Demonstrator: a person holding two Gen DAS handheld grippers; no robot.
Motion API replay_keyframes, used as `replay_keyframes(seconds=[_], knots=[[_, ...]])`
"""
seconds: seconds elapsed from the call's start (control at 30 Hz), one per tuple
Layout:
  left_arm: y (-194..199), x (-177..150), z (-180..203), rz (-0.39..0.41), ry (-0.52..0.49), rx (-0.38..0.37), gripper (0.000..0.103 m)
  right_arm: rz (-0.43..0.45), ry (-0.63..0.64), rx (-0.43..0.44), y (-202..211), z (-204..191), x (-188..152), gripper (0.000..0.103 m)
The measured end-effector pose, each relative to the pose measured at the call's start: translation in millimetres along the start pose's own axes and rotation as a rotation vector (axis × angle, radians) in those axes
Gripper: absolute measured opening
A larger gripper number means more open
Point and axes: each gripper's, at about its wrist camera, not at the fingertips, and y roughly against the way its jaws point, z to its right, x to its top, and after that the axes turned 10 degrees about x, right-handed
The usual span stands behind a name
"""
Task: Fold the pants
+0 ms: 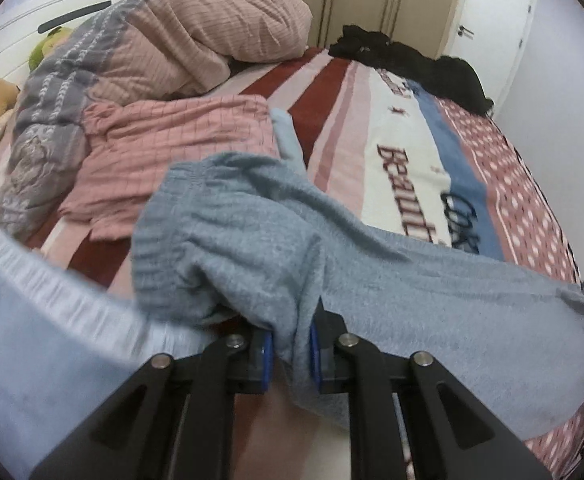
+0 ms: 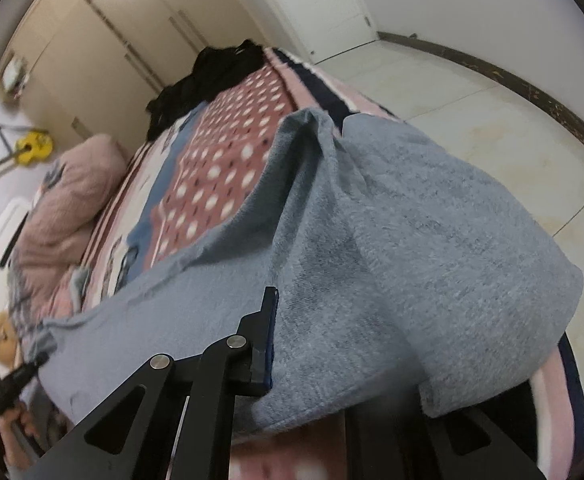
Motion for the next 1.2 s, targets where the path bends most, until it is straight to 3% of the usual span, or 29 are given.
replay_keyframes(seconds=[0.13, 0.2, 0.27, 0.43, 0.5, 0.6, 0.63, 0.77, 0.9, 1.0, 1.1, 1.2], knots=[[7.3, -12.5, 1.8, -0.002, -0.059, 0.044, 0.028, -0.029, 0.041, -0.018, 24.4, -2.8, -28.0, 0.006], [13.7, -13.0, 1.3, 0.021, -0.067, 0.075, 0.049, -0.050, 0.070, -0.030, 27.6, -3.5, -35.1, 0.007], [26.2, -11.7, -2.5, 0.056, -0.066, 0.076, 0.054, -0.069, 0.081, -0.032, 28.3, -2.2, -37.2, 0.009], [68.8, -6.6, -8.8, 0.166, -0.053, 0.065, 0.064, -0.094, 0.145, 0.002, 50.8, -7.0, -42.2, 0.040], [86.7, -4.8, -5.9, 0.211, -0.046, 0.031, 0.065, -0.086, 0.178, 0.004, 67.7, -10.6, -45.8, 0.047], [97.8, -5.1, 9.2, 0.227, -0.070, -0.021, 0.067, -0.056, 0.213, -0.006, 94.7, -9.5, -46.8, 0.049], [99.8, -7.0, 19.1, 0.227, -0.092, -0.041, 0.067, -0.042, 0.221, -0.024, 104.2, -6.0, -46.4, 0.056], [99.1, -12.4, 48.7, 0.217, -0.149, -0.097, 0.067, 0.004, 0.276, -0.154, 126.2, 13.1, -41.4, 0.062], [89.9, -14.7, 72.1, 0.201, -0.168, -0.130, 0.067, -0.006, 0.360, -0.262, 125.4, 33.0, -44.5, 0.068], [83.2, -18.1, 87.1, 0.178, -0.179, -0.146, 0.067, 0.019, 0.342, -0.331, 122.5, 55.8, -40.6, 0.072], [82.0, -21.9, 101.7, 0.174, -0.204, -0.144, 0.067, 0.022, 0.265, -0.267, 120.7, 88.2, -33.9, 0.073], [80.1, -23.2, 110.6, 0.163, -0.212, -0.142, 0.067, -0.017, 0.224, -0.108, 112.8, 106.3, -33.8, 0.072]])
